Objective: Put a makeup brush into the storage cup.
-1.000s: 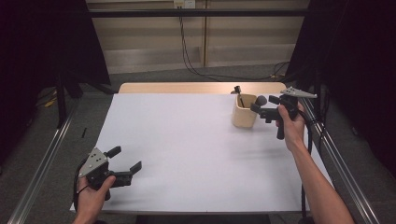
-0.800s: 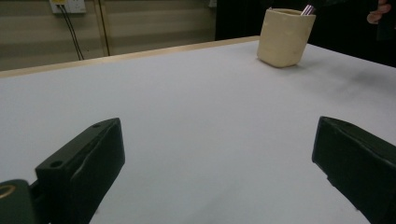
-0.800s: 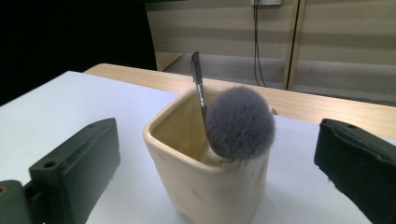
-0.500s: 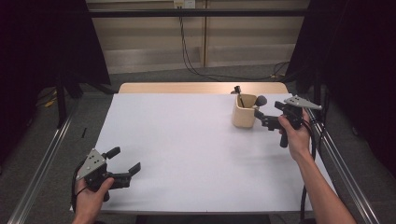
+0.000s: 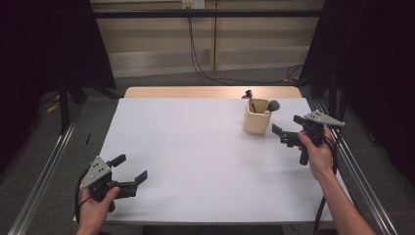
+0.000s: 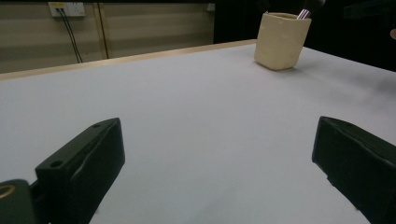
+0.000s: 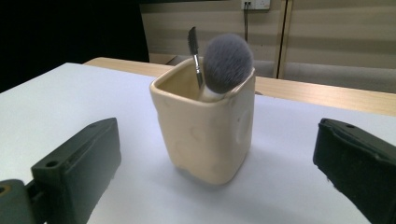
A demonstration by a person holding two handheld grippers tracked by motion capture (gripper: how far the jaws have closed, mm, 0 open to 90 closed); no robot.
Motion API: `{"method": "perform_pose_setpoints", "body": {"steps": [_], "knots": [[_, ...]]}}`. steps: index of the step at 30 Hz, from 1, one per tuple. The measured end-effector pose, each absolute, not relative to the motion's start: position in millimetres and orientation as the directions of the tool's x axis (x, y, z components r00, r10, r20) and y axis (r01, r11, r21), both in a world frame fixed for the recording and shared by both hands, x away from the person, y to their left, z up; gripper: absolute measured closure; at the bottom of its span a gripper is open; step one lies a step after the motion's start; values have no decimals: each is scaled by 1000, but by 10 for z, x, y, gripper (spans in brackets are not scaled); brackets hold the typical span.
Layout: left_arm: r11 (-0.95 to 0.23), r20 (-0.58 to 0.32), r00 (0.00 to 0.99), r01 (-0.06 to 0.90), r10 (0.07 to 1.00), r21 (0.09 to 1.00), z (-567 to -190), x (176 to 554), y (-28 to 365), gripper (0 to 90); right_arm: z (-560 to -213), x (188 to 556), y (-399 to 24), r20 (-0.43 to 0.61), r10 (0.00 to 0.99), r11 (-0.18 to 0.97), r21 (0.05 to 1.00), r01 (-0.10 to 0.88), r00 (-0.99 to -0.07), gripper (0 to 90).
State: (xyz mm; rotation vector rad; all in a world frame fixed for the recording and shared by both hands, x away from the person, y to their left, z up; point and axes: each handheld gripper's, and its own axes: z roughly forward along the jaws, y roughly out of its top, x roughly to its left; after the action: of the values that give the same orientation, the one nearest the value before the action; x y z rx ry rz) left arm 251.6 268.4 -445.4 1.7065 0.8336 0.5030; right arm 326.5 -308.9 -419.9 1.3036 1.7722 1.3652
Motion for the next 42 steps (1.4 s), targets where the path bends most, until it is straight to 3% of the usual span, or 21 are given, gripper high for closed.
{"method": "perform_pose_setpoints", "body": {"steps": [21, 42], "knots": [[-149, -72, 660, 272, 748, 951, -4458, 2502, 2673, 25, -4300, 2794, -3043, 126, 905, 27, 937, 349, -407, 4], [-140, -78, 652, 276, 754, 951, -4453, 2413, 2692, 25, -4556, 2251, -3093, 140, 917, 14, 925, 380, -374, 2]]}}
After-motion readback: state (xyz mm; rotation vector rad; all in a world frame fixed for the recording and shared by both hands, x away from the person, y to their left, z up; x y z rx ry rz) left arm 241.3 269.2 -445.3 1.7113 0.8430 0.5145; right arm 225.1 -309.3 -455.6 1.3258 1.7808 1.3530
